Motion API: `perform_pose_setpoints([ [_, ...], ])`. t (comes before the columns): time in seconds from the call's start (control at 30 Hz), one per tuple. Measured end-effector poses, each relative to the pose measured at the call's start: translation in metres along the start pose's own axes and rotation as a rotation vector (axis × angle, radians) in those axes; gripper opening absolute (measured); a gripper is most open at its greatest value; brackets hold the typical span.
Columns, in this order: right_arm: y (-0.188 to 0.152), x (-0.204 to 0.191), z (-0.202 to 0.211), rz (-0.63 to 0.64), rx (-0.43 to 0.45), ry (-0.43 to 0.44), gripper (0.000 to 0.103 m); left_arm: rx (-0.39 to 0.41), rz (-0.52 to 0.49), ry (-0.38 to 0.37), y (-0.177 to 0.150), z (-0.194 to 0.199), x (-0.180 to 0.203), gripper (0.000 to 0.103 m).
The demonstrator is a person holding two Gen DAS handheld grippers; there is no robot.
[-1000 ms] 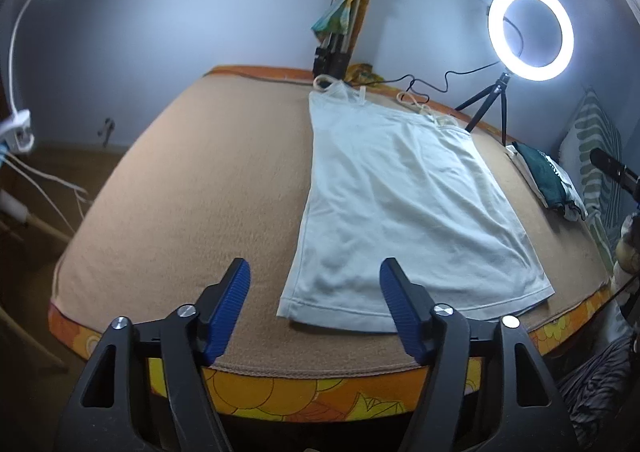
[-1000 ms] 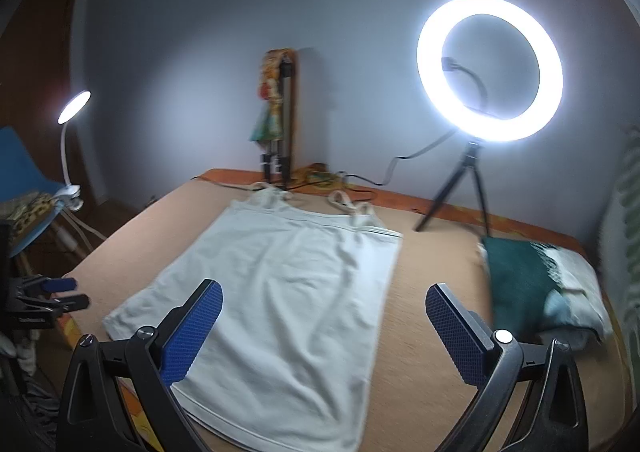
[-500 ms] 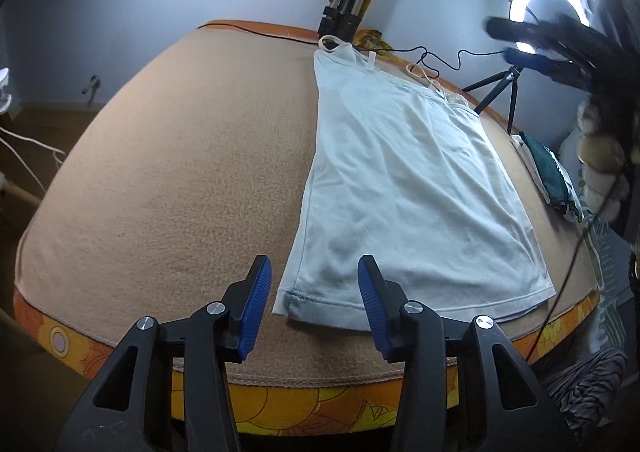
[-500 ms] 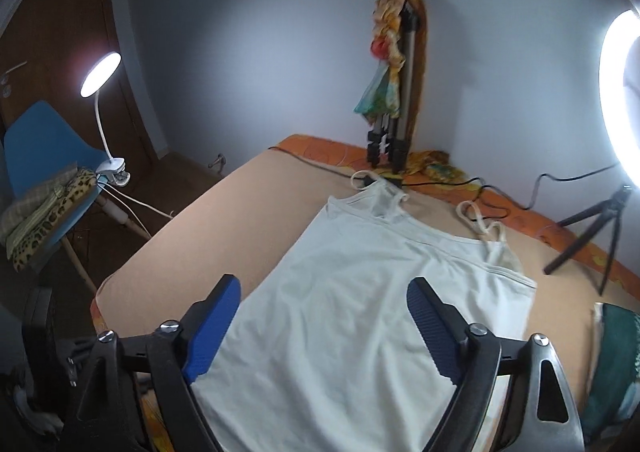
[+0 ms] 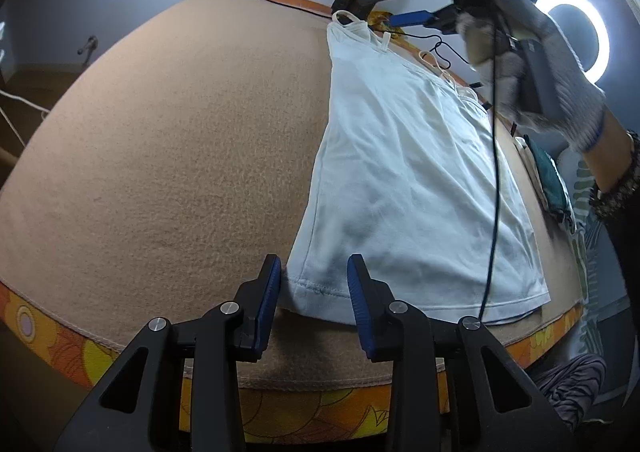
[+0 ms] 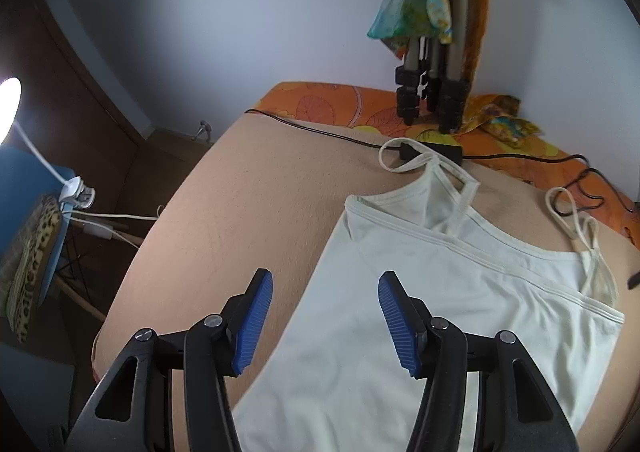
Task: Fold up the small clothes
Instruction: 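Grasp the tank top hem with the left tool while the right tool grasps the strap edge, then lift the grasped side edge with both tools and fold it lengthwise over the body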
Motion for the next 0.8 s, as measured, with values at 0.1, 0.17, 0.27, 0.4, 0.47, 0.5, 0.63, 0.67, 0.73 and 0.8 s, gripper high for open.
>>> perform_pose_setpoints([
  [0.1, 0.009, -0.001, -0.020, -0.024, -0.015, -0.004, 0.054, -0.001, -0.005, 0.001, 0.001, -0.001, 0.000, 0.031],
  [0.17, 0.011, -0.001, -0.034, -0.037, -0.034, -0.007, 0.052, 0.000, -0.019, 0.012, 0.001, -0.001, 0.002, 0.031],
  [0.27, 0.016, 0.001, -0.052, -0.028, -0.051, -0.051, 0.048, 0.001, -0.021, 0.011, 0.002, -0.002, 0.003, 0.031],
  [0.4, 0.022, 0.000, -0.066, 0.001, -0.059, -0.099, 0.047, -0.001, -0.017, 0.008, 0.004, -0.003, 0.004, 0.031],
  [0.47, 0.023, -0.003, -0.071, 0.031, -0.068, -0.133, 0.044, -0.001, -0.017, 0.006, 0.004, -0.003, 0.004, 0.031],
  [0.5, 0.024, -0.003, -0.073, 0.047, -0.073, -0.152, 0.043, -0.002, -0.017, 0.006, 0.004, -0.004, 0.003, 0.031],
  [0.63, 0.027, -0.001, -0.081, 0.074, -0.091, -0.194, 0.040, -0.014, -0.003, -0.022, 0.004, -0.006, 0.004, 0.019],
  [0.67, 0.027, 0.000, -0.082, 0.084, -0.100, -0.207, 0.040, -0.015, -0.001, -0.027, 0.003, -0.007, 0.004, 0.016],
  [0.73, 0.027, 0.001, -0.085, 0.106, -0.117, -0.227, 0.037, -0.019, 0.000, -0.040, 0.003, -0.007, 0.006, 0.012],
  [0.8, 0.025, 0.001, -0.089, 0.137, -0.133, -0.251, 0.036, -0.016, 0.005, -0.049, 0.003, -0.007, 0.006, 0.010],
])
Point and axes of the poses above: each gripper's, at about its wrist camera, not at the fingertips, and z roughly against the way its jaws point, x to its right, y to its top, the point moved 8 cm from there along -z, roughly the way its jaws point, and after that the axes turned 5 degrees about -z, right-handed, at the moved point
